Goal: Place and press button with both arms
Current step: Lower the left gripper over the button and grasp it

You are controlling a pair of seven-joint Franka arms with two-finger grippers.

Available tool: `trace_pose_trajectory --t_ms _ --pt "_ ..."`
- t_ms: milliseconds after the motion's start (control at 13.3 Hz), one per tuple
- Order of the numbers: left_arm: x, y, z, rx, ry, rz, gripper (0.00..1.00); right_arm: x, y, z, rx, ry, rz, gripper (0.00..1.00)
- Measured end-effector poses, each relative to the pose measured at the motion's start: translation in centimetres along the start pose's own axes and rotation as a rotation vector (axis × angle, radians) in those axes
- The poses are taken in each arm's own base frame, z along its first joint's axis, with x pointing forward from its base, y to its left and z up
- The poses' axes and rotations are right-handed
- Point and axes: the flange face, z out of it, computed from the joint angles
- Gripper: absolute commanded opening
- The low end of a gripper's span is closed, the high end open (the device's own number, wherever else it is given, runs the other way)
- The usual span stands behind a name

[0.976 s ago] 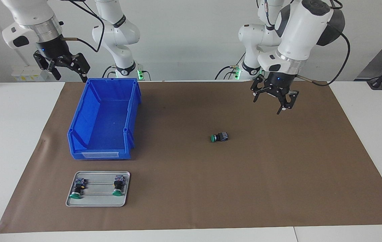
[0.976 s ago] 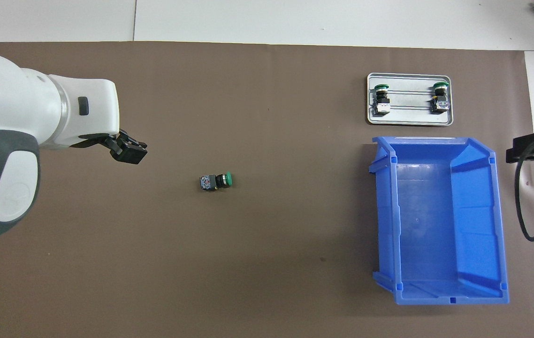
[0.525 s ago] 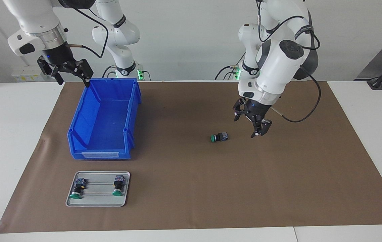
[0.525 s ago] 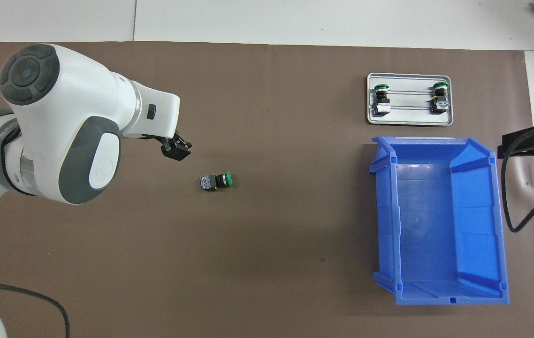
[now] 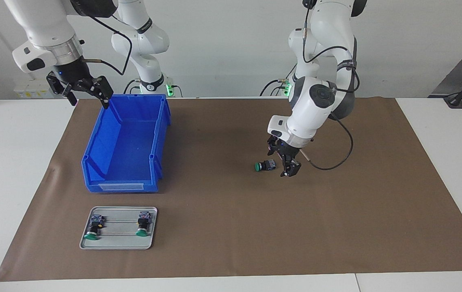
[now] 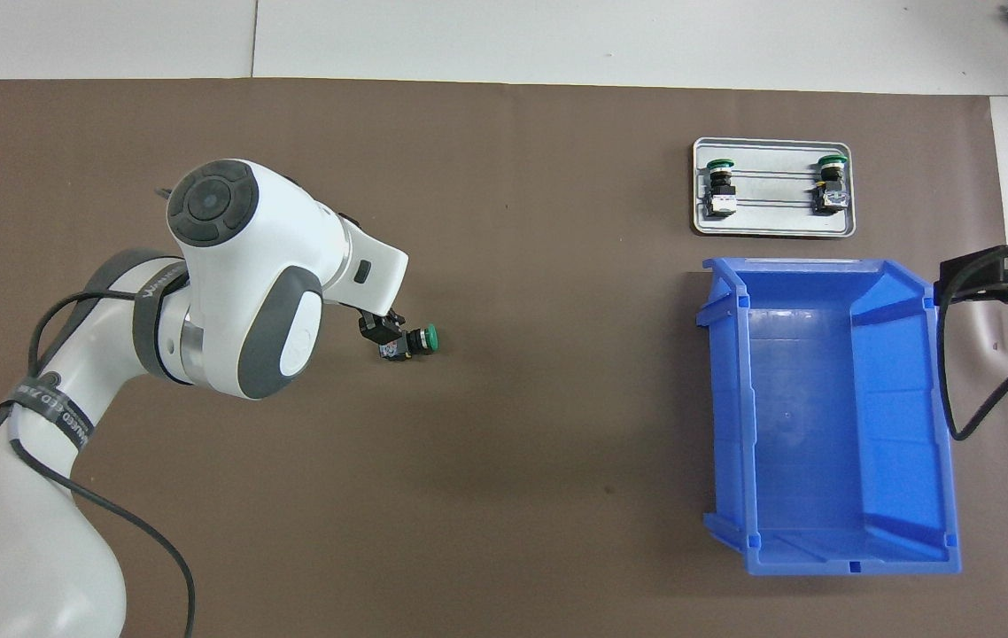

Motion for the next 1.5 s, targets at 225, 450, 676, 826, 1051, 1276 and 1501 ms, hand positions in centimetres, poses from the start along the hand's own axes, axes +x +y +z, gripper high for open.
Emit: trace_pose_trajectory --t_ms 225,450,676,826,1051,1276,1501 --pt "1.5 2.9 3.2 0.002 -0.002 0.052 0.95 -0.1 -0.1 0.1 0.009 -0.009 -0.001 1.0" --pt "1.4 4.4 6.3 0.019 0.001 0.08 0.95 -0.1 -0.2 0.1 0.015 -0.011 0.014 1.0" --pt "1.2 5.5 8.0 0.013 -0.009 0.161 0.95 -0.2 -0.2 0.0 0.019 -0.012 0.081 1.0" --pt "1.3 5.7 8.4 0.025 -0.002 0.168 0.93 -0.2 -0.2 0.0 0.02 -0.011 0.082 1.0" --pt "1.1 5.5 9.2 0.03 -0.001 0.158 0.84 -0.4 -0.2 -0.2 0.021 -0.01 0.081 1.0" --pt "0.8 5.1 9.4 0.034 -0.001 0.14 0.35 -0.5 -0.3 -0.4 0.022 -0.007 0.08 1.0" --pt "0.7 4.9 9.3 0.037 0.0 0.135 0.0 -0.5 -0.3 -0.3 0.022 -0.008 0.079 1.0"
